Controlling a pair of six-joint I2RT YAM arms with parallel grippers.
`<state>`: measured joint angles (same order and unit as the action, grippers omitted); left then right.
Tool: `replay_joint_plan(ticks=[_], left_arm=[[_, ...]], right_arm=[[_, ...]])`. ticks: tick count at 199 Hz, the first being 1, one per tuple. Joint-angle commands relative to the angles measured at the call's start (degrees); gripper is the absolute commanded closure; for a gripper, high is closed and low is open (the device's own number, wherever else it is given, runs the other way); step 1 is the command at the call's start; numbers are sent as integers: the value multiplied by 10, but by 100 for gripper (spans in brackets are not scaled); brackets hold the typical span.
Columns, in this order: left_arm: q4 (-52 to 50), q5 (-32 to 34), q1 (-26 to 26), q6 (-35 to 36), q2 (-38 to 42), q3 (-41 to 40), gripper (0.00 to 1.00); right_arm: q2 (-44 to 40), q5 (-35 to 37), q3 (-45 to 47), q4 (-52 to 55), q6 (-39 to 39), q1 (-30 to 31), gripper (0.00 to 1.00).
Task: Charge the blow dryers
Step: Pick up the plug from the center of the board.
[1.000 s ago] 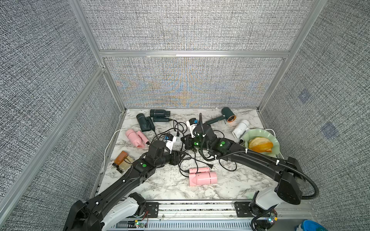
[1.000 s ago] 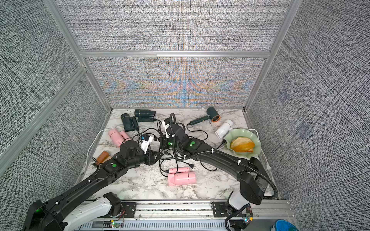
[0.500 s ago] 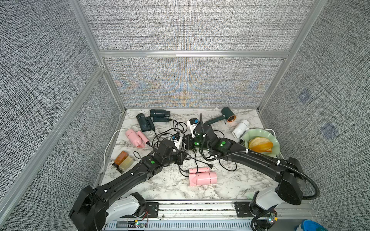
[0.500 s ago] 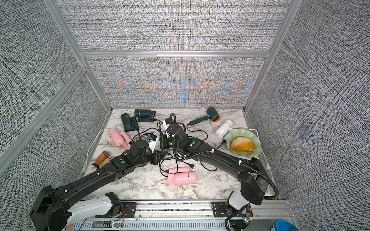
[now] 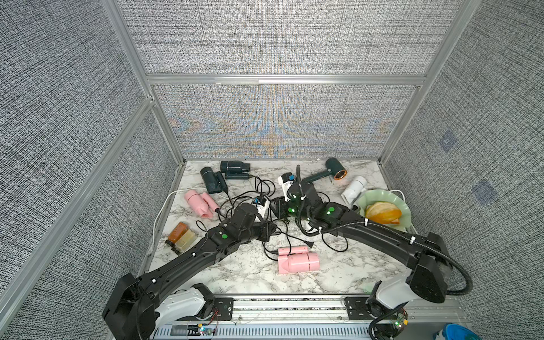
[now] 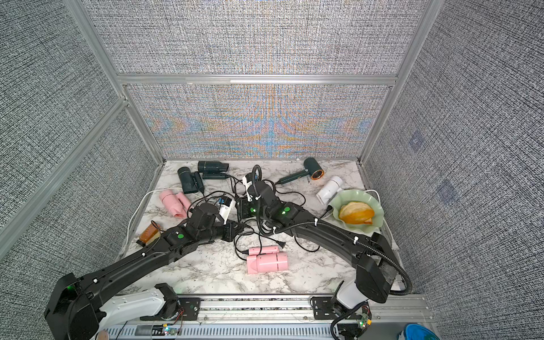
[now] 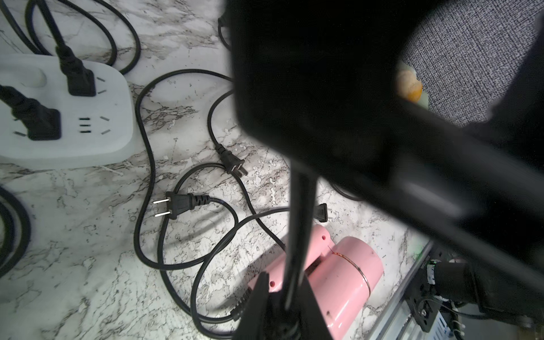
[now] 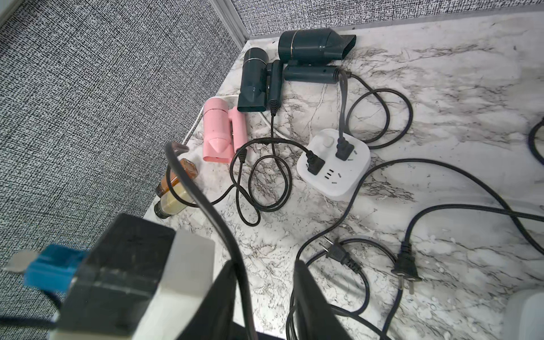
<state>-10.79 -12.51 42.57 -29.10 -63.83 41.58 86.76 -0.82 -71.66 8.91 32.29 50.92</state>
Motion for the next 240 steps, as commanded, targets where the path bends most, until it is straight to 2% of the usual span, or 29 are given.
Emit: replay_joint_plan(ticks=[1, 30, 52, 87, 124, 177, 218, 240], left_arm=[[13, -30, -8, 14, 15, -9, 88], [31, -66, -23, 30, 37, -23, 88], [34, -106, -25, 72, 46, -24, 88], [25, -123, -25, 114, 65, -27, 87], [28, -125, -25, 115, 68, -30, 87], [32, -117, -25, 111, 68, -34, 86], [40, -109, -25, 103, 85, -42, 86], [56, -138, -30, 90, 94, -54, 86]], right_arm=[[-19, -55, 12, -4, -15, -6, 56], [-46, -122, 57, -39, -16, -18, 55], [-45, -168, 68, -48, -18, -22, 56], [-26, -221, 59, -53, -17, -25, 56], [1, -249, 42, -55, -14, -25, 57], [10, -251, 35, -50, -9, -25, 80], [0, -233, 38, -42, -11, -27, 88], [-10, -225, 40, -42, -10, -30, 90]])
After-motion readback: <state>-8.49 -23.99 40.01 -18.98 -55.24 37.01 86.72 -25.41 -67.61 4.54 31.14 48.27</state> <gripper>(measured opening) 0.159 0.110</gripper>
